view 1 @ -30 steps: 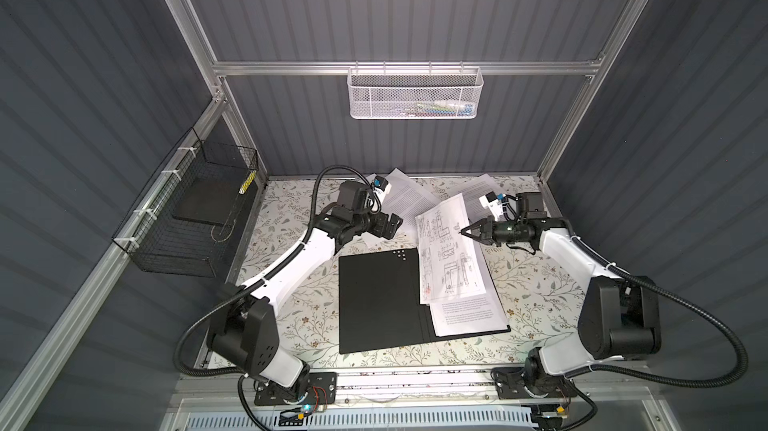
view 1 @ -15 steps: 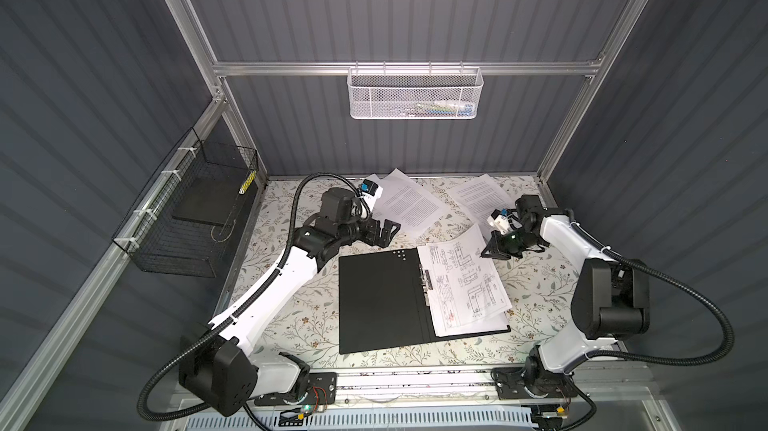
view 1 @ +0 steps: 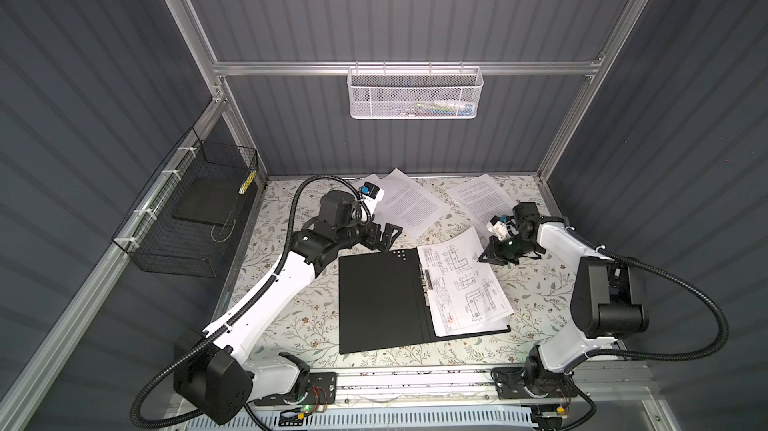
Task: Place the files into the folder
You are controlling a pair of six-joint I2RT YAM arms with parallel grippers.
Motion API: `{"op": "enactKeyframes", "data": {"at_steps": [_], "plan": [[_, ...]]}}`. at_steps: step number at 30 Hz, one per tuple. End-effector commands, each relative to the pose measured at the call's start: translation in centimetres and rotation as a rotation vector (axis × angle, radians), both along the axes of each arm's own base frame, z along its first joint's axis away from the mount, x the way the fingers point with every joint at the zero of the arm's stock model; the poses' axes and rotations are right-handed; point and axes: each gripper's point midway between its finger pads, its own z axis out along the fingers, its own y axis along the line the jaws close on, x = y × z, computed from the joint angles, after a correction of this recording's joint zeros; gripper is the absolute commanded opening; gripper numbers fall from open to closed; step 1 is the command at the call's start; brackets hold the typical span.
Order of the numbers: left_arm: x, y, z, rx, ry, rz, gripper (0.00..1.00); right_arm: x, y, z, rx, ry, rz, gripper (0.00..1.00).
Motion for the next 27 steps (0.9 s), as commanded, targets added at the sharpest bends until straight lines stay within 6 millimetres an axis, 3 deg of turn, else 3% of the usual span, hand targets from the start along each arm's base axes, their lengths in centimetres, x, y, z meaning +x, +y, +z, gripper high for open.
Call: {"op": "enactKeyframes", "data": {"at_steps": [1, 4, 10, 27], "plan": [[-0.8, -0.8, -1.7, -0.005, 0.084, -0.028, 1.00, 0.0, 0.7, 0.4, 0.045, -0.014, -0.014, 0.00], [-1.2, -1.2, -2.9, 0.003, 0.166, -0.047, 1.00, -0.3, 0.4, 0.0, 0.029, -0.008, -0.012, 0.00], [-1.1, 0.3, -5.0, 0.050, 0.208, 0.044, 1.00, -0.4, 0.7, -0.5, 0.042, -0.004, -0.004, 0.00], [-1.1, 1.8, -8.2, 0.145, 0.269, 0.111, 1.00, -0.6, 1.2, -1.6, 0.082, 0.012, -0.004, 0.00]]}}
